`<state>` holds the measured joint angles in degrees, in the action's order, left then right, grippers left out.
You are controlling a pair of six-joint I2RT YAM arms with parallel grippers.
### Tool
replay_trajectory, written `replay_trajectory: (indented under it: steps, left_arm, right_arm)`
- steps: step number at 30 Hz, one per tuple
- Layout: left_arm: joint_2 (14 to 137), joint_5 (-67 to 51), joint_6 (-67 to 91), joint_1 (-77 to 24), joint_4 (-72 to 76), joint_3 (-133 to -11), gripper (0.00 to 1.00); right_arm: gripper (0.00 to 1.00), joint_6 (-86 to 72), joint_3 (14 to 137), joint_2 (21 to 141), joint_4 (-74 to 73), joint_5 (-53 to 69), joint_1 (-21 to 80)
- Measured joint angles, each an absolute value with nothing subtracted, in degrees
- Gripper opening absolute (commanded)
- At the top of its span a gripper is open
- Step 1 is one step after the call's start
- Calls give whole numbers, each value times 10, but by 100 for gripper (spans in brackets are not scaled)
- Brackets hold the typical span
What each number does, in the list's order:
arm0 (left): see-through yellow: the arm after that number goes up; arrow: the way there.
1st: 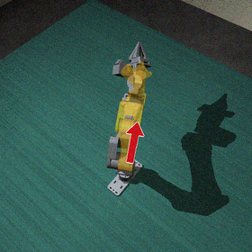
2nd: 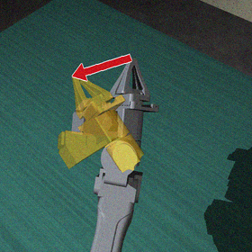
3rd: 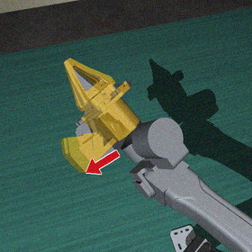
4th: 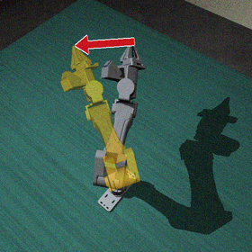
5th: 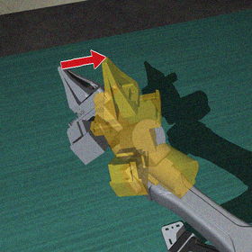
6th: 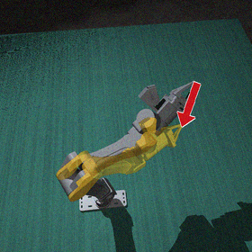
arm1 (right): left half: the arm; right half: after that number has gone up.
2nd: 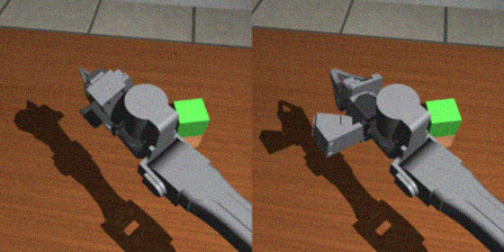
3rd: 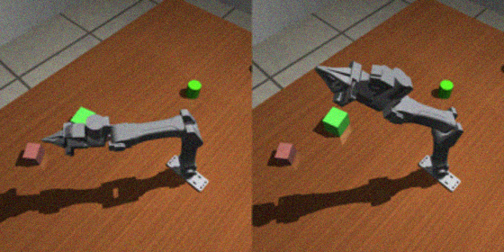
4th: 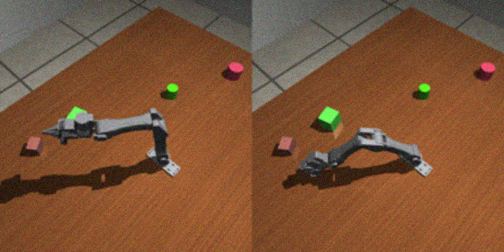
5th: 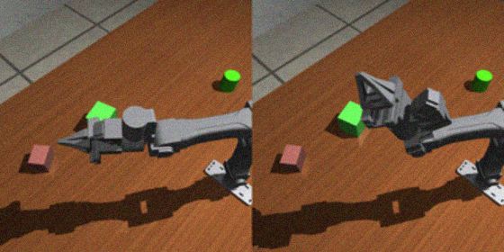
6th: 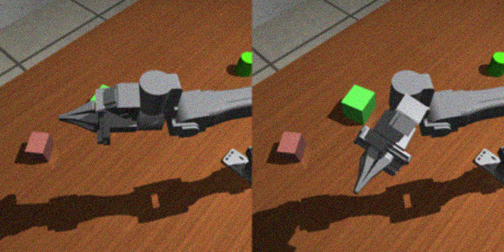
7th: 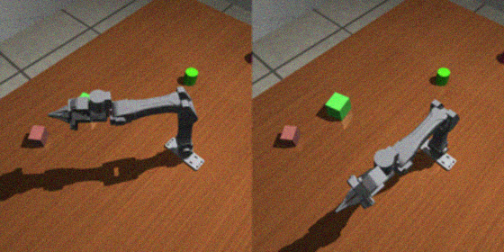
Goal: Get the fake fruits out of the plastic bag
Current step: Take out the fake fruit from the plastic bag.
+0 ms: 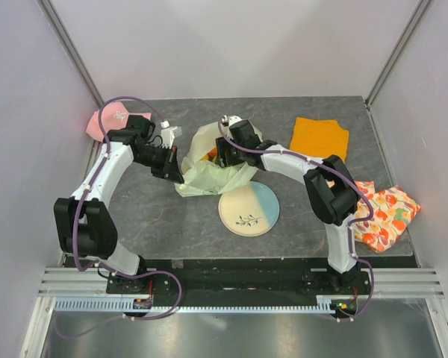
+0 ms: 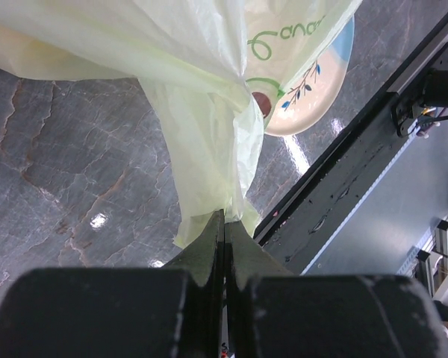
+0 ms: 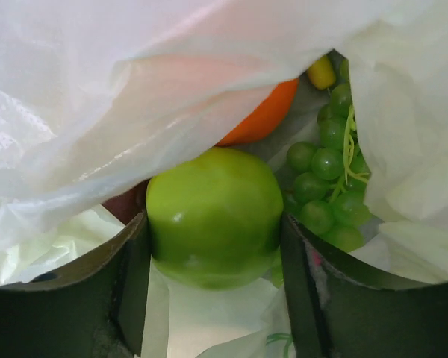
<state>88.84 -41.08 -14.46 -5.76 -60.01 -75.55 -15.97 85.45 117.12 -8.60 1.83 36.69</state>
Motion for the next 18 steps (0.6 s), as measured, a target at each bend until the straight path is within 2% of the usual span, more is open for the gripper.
replay_trajectory:
  steps: [1,6,11,18]
  left_arm:
    - [888,-411,-144,-58,-599,-755,2]
    - [888,-411,-142,-58,-596,-755,2]
    - [890,-411,-139,-58,-596,-758,2]
    - [914,-411,-131,-58,-593,-795,1]
  right_arm:
    - [42,-159,855,1172,-85,19,368]
    - [23,-147,865,1173,-92,30,371]
    - [21,-117,886,1143,-126,58,369]
    - [23,-83,904,999,-176,152,352]
